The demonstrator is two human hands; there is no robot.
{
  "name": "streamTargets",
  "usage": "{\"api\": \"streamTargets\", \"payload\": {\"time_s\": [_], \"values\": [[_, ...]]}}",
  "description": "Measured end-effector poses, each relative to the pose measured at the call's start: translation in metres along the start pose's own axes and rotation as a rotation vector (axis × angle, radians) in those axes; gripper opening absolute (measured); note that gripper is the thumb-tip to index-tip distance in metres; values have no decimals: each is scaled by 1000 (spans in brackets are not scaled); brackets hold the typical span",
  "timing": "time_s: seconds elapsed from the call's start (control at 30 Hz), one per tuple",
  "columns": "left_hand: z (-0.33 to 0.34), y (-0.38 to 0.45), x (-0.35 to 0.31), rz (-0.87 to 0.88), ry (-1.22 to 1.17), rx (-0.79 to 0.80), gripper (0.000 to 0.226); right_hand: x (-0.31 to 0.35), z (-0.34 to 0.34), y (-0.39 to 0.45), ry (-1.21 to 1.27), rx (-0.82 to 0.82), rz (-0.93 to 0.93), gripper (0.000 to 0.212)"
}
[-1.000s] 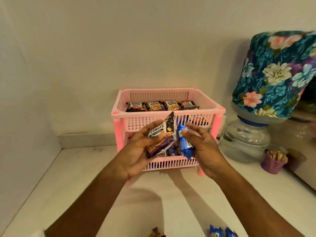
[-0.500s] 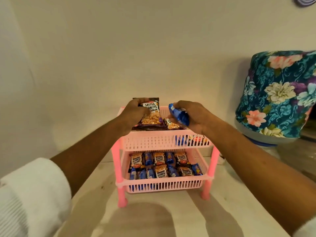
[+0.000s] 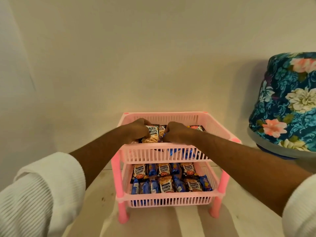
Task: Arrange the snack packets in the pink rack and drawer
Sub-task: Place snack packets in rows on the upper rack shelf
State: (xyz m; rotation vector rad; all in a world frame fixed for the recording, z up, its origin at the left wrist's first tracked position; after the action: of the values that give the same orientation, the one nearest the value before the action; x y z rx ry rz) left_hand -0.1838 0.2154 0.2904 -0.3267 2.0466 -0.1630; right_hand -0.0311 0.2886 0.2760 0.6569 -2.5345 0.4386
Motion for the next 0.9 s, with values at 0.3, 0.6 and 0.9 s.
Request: {"api": "streamTargets", "payload": {"time_s": [0.3,0.6,0.9], "values": [[8,8,1,-147,402,160,39,2,5,22,-244,11,36,25],[-1,15,9,-20,661,97,48,-9,-1,24,-432,-87,-38,37],[0,17,9,59,798,156,44,-13,4,25,-394,-137,-27,46]]}}
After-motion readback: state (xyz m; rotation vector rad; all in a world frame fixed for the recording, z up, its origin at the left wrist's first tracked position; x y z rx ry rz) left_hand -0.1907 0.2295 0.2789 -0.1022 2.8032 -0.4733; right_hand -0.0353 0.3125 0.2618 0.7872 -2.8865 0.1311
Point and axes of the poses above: each hand's wrist, its own y-axis towards the middle knuckle, its own z-axis out of the palm, x = y × z, the point moved 1 cm from there along y, towards the middle knuckle, and after that the axes turned 7 degrees about x, right-handed, at the moved point
